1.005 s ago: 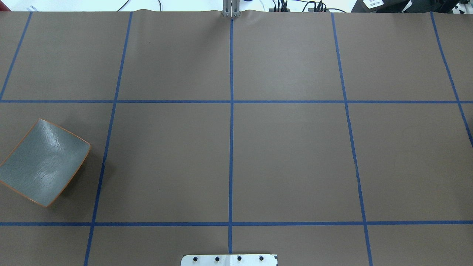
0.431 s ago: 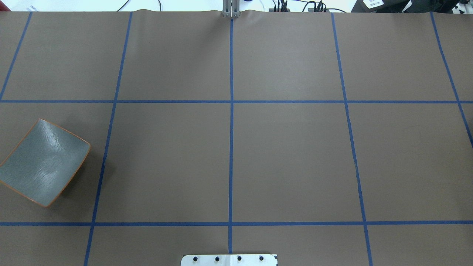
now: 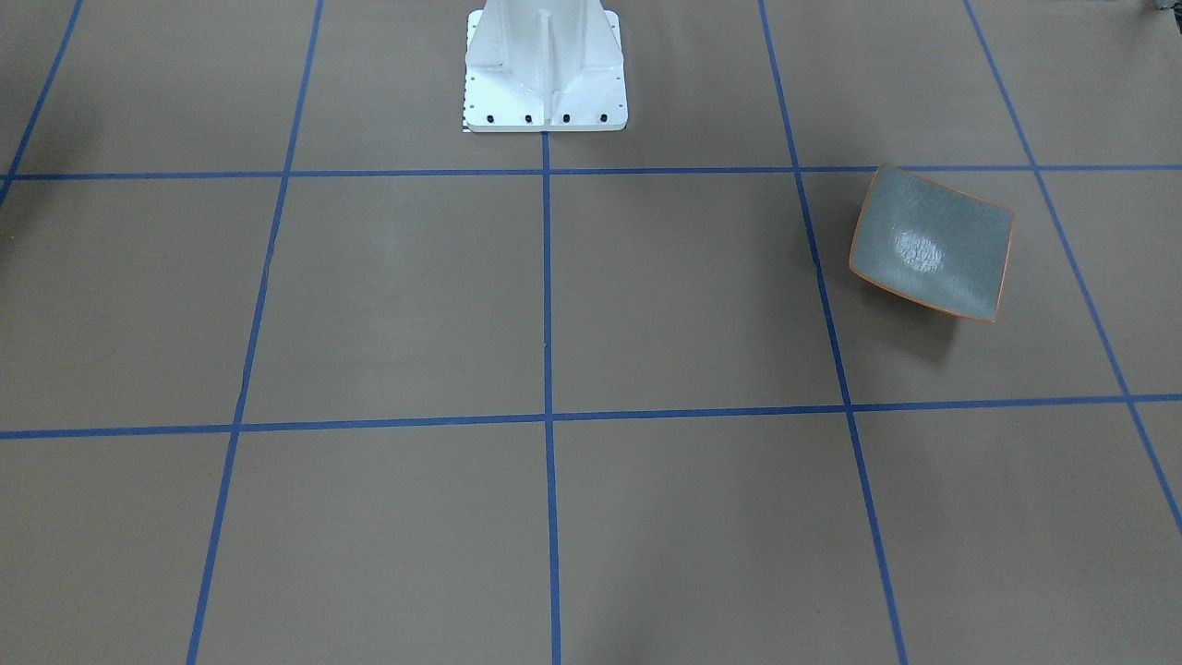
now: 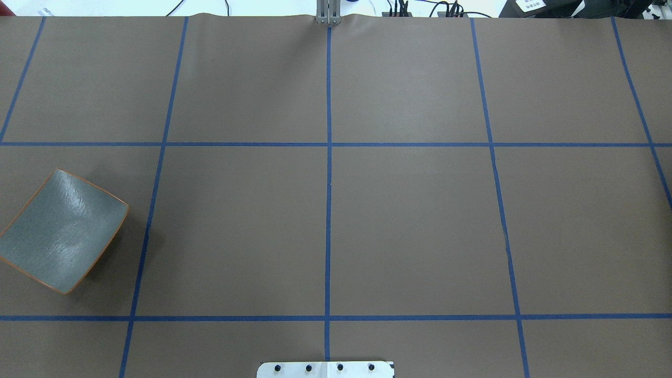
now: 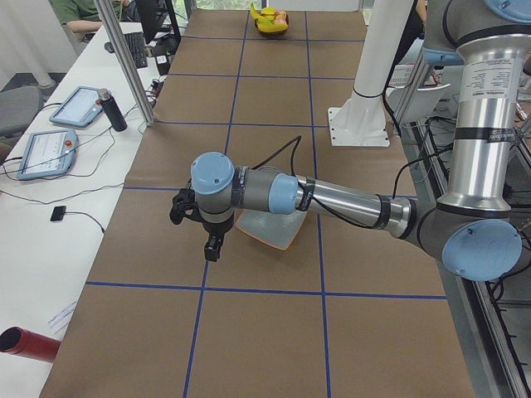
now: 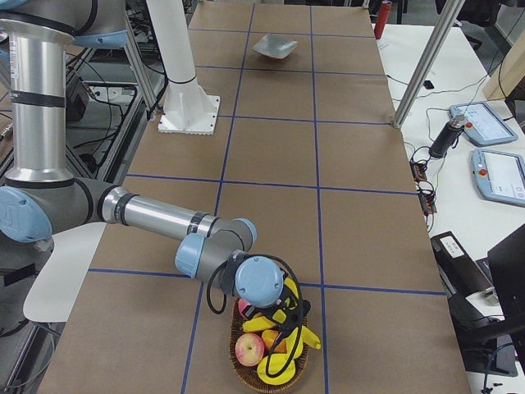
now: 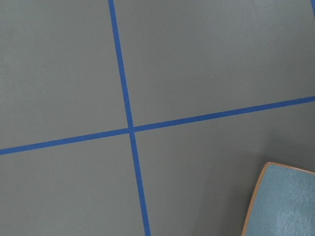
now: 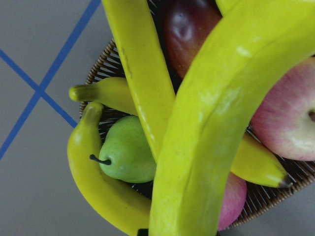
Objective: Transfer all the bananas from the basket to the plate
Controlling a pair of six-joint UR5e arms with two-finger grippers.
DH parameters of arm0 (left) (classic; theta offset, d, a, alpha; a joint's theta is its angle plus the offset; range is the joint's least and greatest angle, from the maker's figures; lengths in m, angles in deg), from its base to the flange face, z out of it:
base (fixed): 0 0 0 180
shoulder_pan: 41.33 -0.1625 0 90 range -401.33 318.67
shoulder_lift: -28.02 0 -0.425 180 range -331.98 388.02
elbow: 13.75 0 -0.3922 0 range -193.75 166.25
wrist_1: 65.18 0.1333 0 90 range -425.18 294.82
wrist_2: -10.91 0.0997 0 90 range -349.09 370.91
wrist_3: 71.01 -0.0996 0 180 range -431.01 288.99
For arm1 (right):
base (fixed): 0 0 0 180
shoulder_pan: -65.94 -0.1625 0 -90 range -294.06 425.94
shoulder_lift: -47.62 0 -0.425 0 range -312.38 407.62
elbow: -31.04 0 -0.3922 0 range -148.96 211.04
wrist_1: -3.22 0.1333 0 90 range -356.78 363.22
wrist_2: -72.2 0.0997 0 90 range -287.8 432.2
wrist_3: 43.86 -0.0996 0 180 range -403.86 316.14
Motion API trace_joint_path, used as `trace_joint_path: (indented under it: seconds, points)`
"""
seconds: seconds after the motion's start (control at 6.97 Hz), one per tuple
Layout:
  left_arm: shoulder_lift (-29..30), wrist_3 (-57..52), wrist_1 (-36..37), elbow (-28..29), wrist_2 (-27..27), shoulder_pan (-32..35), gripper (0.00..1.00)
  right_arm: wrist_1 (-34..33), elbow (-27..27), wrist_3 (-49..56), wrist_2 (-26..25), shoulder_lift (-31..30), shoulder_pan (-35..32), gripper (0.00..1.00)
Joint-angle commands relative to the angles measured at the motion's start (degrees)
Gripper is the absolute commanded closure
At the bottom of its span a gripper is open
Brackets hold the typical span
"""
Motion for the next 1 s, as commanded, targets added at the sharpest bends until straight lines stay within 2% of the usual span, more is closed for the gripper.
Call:
trace_joint_path:
  seconds: [0.0,0.43,0.57,0.86]
  points:
    - [0.1,-0.1,-0.4,1.8,-1.3,-0.2,0.00,-0.1,12.0,-0.4,-2.7,3.0,12.5,1.00]
    - [1.8,1.1,-0.3,2.2,-1.3,-2.2,0.00,-0.4,14.1,-0.8,-2.5,14.0,30.4,1.00]
    - [3.4,6.6,-0.5,2.1,-2.1,-4.6,0.00,-0.4,14.1,-1.4,-2.0,17.5,35.0,1.00]
    - [8.5,16.4,-0.8,2.1,-7.2,-10.0,0.00,0.2,14.0,-16.2,-2.5,27.4,46.7,1.00]
